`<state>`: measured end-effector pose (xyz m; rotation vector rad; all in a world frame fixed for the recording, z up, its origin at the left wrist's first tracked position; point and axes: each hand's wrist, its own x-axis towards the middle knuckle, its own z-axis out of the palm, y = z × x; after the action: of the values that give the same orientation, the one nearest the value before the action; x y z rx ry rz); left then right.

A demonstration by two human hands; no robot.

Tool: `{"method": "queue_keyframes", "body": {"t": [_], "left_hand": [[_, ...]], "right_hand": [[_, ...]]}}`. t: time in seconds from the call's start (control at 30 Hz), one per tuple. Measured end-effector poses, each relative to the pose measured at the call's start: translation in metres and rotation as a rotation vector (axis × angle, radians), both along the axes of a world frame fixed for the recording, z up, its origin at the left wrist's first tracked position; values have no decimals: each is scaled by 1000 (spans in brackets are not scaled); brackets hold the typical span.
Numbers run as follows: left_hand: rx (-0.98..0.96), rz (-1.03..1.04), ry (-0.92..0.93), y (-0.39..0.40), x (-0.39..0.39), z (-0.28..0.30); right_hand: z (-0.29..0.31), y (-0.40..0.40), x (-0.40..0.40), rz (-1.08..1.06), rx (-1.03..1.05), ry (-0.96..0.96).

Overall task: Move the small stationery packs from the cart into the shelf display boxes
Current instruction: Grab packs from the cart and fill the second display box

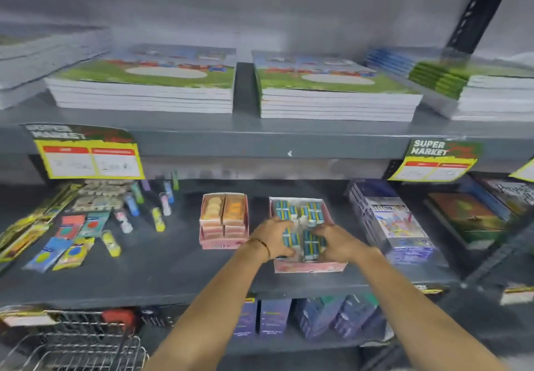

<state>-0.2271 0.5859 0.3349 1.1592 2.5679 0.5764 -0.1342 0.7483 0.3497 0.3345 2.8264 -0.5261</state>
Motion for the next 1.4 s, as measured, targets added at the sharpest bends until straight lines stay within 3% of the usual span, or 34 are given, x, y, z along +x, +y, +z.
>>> {"method": "queue_keyframes", "body": {"t": [0.17, 0.33, 0.47, 0.67, 0.73, 0.87, 1.03, 1.2, 1.4], "left_hand": [[-31, -14, -40, 10, 0, -19], [-200, -42, 180, 12, -2, -27], [-249, -39, 238, 19, 0, -30], [-203, -43, 257, 14, 6, -30], [-96, -8, 274, 0, 9, -27], [76, 167, 352, -61, 8, -22], [153, 440, 397, -204, 11, -24], [3, 846, 240, -396, 50, -71], [-134, 1151, -65, -524, 128, -167]], "right_hand": [[-20, 13, -2, -13, -19, -46], [-28, 9, -4, -65, 101, -47], [-29, -1, -8, -95, 130, -34], [-24, -9, -10, -132, 150, -35], [-19, -23, -14, -101, 170, 82], [-11, -86, -29, 110, 178, 421], [-13, -205, -47, 450, 160, 542], [-53, -358, -64, 859, 136, 378], [-129, -509, -61, 1261, 199, 97]]}}
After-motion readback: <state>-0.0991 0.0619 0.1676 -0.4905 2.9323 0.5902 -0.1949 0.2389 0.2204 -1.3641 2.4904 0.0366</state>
